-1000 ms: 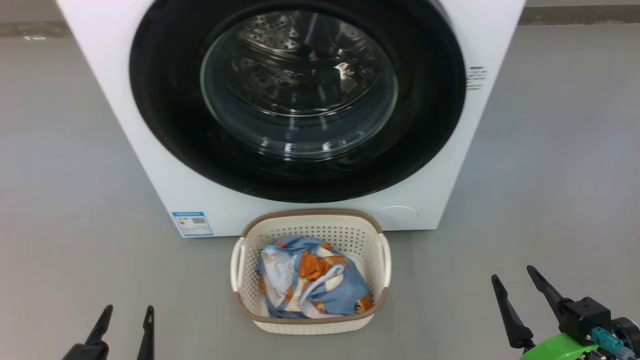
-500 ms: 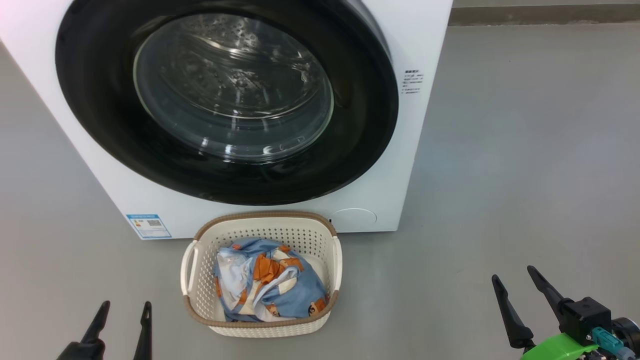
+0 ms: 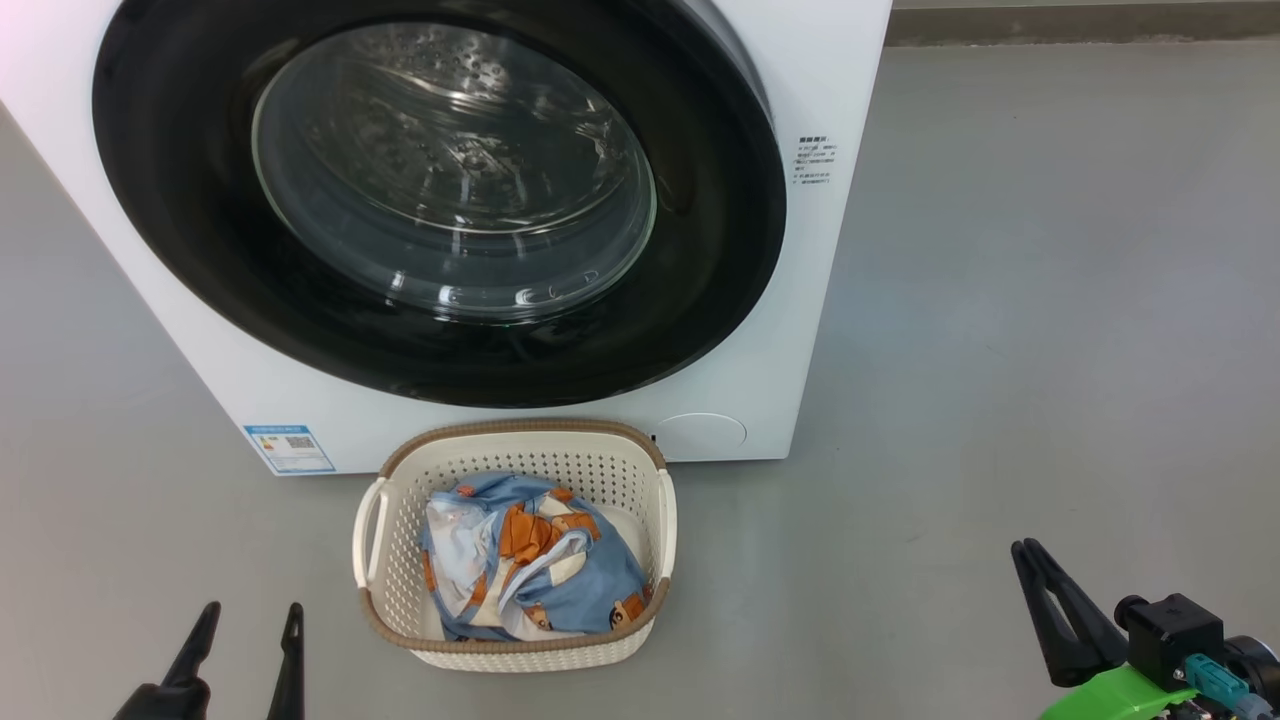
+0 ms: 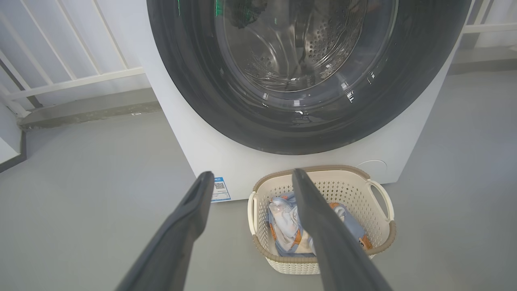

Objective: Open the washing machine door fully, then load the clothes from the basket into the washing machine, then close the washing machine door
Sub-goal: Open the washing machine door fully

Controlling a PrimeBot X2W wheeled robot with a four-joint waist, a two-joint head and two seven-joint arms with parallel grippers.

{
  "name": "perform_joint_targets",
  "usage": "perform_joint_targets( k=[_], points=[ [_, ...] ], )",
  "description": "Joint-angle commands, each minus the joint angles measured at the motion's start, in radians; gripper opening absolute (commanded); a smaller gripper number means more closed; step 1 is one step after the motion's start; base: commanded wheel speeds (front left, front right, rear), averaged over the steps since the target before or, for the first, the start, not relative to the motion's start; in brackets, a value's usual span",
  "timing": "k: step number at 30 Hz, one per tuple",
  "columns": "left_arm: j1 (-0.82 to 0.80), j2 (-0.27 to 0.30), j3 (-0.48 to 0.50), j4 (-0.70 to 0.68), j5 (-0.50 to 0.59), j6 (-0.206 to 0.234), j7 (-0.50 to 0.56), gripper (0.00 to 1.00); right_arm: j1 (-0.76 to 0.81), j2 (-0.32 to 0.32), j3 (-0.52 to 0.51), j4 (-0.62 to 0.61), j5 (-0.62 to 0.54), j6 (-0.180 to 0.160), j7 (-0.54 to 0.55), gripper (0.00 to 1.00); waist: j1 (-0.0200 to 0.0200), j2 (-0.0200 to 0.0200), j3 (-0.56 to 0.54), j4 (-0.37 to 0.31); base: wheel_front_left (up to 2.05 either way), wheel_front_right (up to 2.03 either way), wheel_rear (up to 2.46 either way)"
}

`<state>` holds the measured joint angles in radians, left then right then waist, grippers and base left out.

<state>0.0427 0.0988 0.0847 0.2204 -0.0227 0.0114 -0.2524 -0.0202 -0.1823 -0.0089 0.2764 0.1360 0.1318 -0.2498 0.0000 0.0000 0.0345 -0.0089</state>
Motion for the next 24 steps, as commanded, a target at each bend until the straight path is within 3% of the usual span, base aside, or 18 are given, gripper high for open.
perform_joint_targets(
  k=[1,19,24],
  points=[
    [-0.033,0.010,0.038,-0.027,0.006,0.000,-0.009,1.00,-0.017,-0.013,0.027,-0.022,0.010,-0.001,-0.012,0.00,0.0000,0.0000,0.000,0.000,0.00,0.00,0.00],
    [-0.033,0.007,0.045,-0.022,0.005,-0.008,-0.009,1.00,-0.016,-0.010,0.028,-0.027,0.020,-0.001,-0.012,0.00,0.0000,0.0000,-0.001,0.007,0.00,0.00,0.00],
    [-0.034,0.005,0.048,-0.020,0.003,-0.013,-0.009,1.00,-0.025,0.059,-0.061,-0.032,0.194,-0.001,-0.012,0.00,0.0000,0.0000,0.001,0.009,0.00,0.00,0.00]
  ],
)
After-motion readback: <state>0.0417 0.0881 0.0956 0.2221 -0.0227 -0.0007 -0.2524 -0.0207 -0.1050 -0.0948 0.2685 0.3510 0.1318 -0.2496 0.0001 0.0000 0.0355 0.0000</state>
